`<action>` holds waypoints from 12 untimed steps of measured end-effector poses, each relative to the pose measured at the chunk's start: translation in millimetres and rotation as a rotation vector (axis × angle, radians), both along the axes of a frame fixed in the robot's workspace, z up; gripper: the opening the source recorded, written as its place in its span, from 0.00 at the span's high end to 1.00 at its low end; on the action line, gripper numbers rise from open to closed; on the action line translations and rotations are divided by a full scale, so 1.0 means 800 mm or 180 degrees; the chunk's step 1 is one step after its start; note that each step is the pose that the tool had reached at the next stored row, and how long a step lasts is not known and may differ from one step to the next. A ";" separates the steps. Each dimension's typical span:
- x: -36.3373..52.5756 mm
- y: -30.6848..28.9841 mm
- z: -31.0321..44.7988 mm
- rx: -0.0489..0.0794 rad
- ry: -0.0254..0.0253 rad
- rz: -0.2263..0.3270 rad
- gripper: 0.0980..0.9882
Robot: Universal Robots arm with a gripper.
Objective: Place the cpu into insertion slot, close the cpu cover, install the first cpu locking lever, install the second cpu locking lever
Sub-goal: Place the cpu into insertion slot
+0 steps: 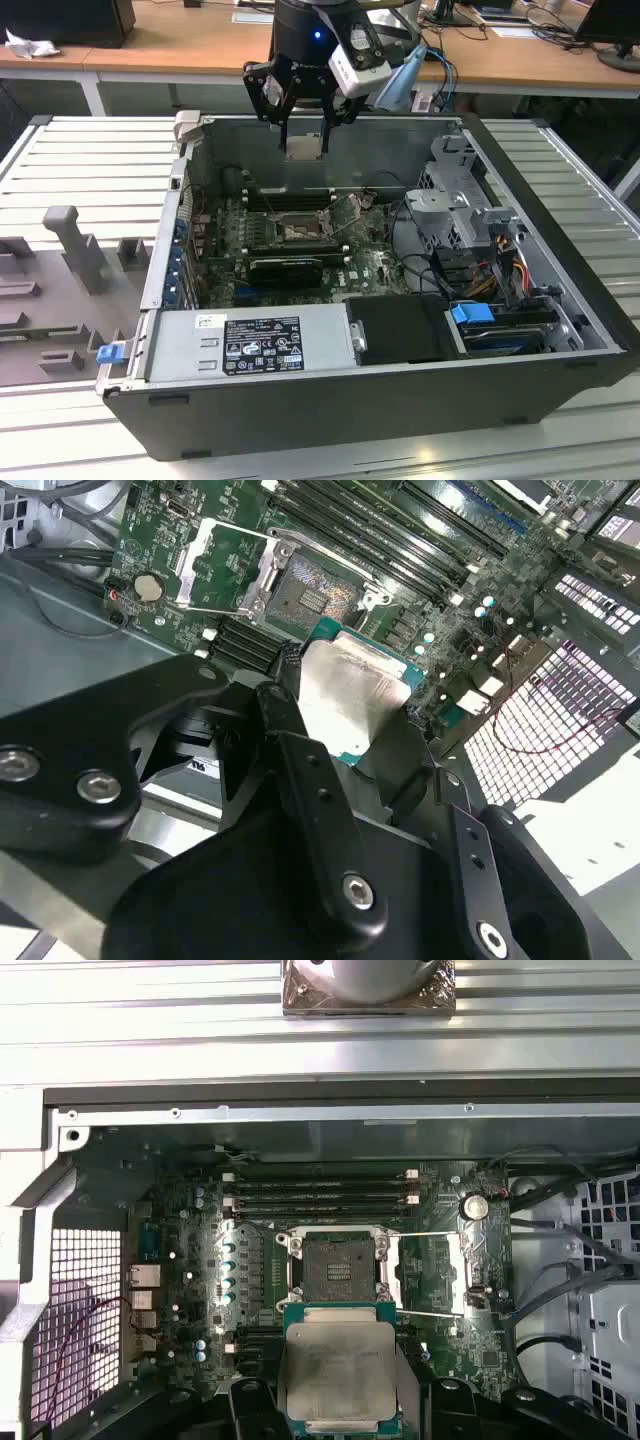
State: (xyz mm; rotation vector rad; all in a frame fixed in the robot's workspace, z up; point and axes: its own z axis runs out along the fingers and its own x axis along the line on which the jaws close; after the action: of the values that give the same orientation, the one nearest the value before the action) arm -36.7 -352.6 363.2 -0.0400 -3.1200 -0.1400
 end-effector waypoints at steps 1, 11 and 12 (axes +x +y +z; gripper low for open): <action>0.000 0.0000 0.0000 0.0000 0.0000 -0.0001 0.52; 0.000 0.0000 -0.0001 0.0000 0.0000 -0.0128 0.52; 0.000 0.0000 -0.0001 0.0000 0.0000 -0.0140 0.52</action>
State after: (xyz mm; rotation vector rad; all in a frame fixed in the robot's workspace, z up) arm -36.6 -352.6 363.1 -0.1089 -3.1203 -0.1408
